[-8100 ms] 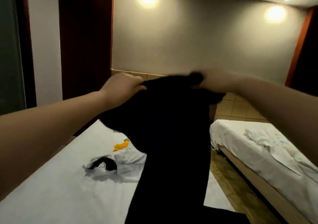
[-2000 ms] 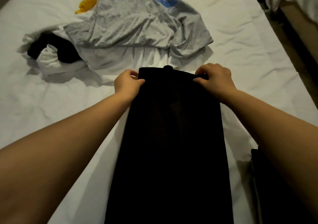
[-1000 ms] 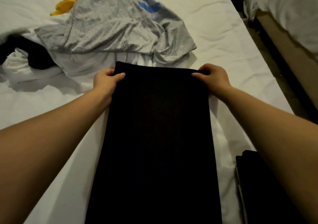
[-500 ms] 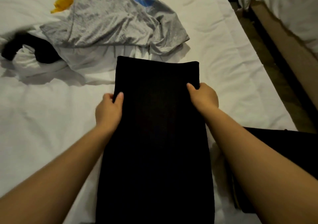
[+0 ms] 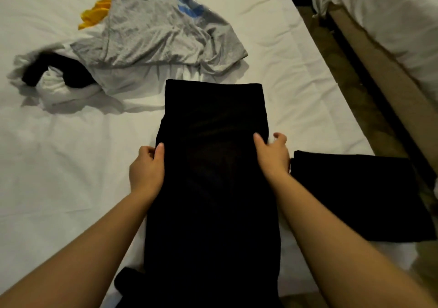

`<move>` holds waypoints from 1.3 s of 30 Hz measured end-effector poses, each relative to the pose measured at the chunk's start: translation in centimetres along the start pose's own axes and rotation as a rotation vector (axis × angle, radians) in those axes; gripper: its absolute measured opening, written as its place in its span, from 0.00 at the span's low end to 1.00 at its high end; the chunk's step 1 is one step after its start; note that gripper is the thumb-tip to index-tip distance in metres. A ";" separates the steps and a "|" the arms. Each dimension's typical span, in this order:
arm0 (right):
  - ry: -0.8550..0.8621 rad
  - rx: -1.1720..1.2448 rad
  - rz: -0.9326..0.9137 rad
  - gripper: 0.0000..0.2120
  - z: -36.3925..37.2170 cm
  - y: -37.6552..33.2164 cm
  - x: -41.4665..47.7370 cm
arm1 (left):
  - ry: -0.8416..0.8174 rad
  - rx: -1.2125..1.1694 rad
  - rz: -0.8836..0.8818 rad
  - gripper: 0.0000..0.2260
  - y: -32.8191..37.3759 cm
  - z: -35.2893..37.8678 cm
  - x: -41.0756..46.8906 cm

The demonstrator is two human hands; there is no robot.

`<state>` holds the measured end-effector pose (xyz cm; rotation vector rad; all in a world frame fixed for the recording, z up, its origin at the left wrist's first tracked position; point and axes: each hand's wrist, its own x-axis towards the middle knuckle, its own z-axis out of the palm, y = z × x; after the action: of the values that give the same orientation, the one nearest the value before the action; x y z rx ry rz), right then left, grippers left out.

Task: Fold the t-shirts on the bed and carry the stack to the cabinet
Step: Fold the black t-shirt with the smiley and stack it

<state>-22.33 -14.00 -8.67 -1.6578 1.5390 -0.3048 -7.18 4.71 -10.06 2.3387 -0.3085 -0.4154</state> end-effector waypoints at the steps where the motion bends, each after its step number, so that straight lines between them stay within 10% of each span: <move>1: -0.004 -0.043 -0.031 0.28 -0.2 1.3 -2.1 | -0.012 -0.013 -0.010 0.18 -0.4 -0.4 -1.5; 10: -0.030 -0.038 -0.083 0.22 -2.0 8.2 -10.4 | -0.043 -0.022 -0.058 0.10 -5.3 -2.7 -11.8; 21: -0.358 -0.150 -0.015 0.39 -5.8 15.9 -19.8 | -0.310 0.234 -0.001 0.30 -10.2 -7.7 -19.8; 33: -0.260 -0.542 -0.784 0.27 -8.3 16.9 -34.4 | -0.233 0.237 0.112 0.26 -15.3 -11.0 -30.8; 39: -0.528 -0.789 -0.996 0.39 -10.1 17.0 -39.7 | -0.287 0.348 0.066 0.27 -15.2 -13.1 -34.2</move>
<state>-49.84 19.77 -0.32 -2.7572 0.3196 0.2804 -32.06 35.11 -4.76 2.5952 -0.6368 -0.7149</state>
